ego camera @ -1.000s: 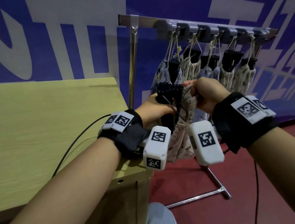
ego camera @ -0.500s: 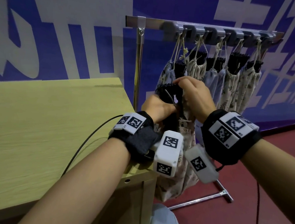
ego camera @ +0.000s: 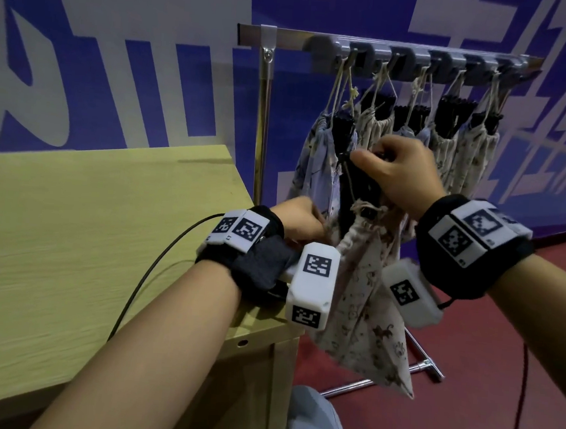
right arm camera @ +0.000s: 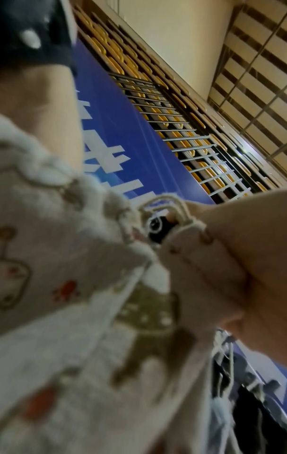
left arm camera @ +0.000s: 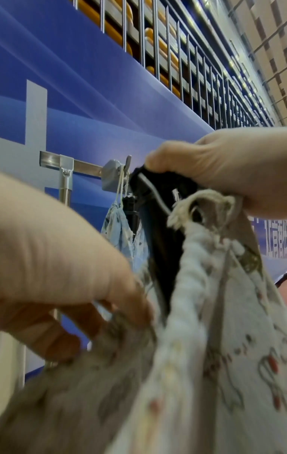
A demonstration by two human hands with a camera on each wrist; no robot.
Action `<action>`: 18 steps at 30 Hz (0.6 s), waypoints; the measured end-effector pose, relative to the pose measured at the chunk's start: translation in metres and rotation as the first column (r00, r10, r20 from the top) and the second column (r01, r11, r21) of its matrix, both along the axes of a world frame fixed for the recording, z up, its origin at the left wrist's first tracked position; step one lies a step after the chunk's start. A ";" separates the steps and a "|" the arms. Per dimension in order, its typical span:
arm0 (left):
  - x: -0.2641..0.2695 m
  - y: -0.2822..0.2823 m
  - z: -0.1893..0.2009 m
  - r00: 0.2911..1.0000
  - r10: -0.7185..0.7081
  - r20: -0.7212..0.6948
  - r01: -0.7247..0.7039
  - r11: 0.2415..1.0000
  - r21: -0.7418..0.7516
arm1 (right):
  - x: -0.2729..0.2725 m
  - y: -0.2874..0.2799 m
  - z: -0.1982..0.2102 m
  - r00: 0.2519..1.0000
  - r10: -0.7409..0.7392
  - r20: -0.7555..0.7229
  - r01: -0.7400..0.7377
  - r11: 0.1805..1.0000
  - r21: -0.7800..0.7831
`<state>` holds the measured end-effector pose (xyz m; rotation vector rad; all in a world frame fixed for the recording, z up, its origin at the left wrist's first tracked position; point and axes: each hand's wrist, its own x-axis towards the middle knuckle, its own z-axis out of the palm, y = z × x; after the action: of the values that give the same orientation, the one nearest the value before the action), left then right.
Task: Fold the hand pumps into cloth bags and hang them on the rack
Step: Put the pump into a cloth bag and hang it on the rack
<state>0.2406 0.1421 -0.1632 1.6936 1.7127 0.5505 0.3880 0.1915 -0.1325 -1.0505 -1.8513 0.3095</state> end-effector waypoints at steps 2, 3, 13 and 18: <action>-0.004 0.004 -0.003 0.997 0.079 -0.015 -0.079 0.996 0.030 | 0.010 0.003 0.005 0.997 0.053 -0.050 -0.054 0.999 -0.009; -0.005 0.007 -0.004 0.993 0.118 -0.019 -0.117 0.991 0.061 | 0.015 0.004 0.007 0.994 0.080 -0.069 -0.081 0.997 -0.007; -0.007 0.006 0.005 0.842 0.293 0.452 -0.465 0.820 0.335 | 0.043 0.008 0.010 0.960 0.246 0.130 -0.225 0.961 -0.159; 0.014 -0.004 0.010 0.649 0.137 0.749 -0.295 0.952 0.082 | 0.049 0.010 -0.006 0.909 0.278 0.311 -0.197 0.943 -0.268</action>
<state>0.2551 0.1381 -0.1536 1.1119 1.2622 1.3564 0.4366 0.2015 -0.1386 -1.0859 -2.3133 0.5237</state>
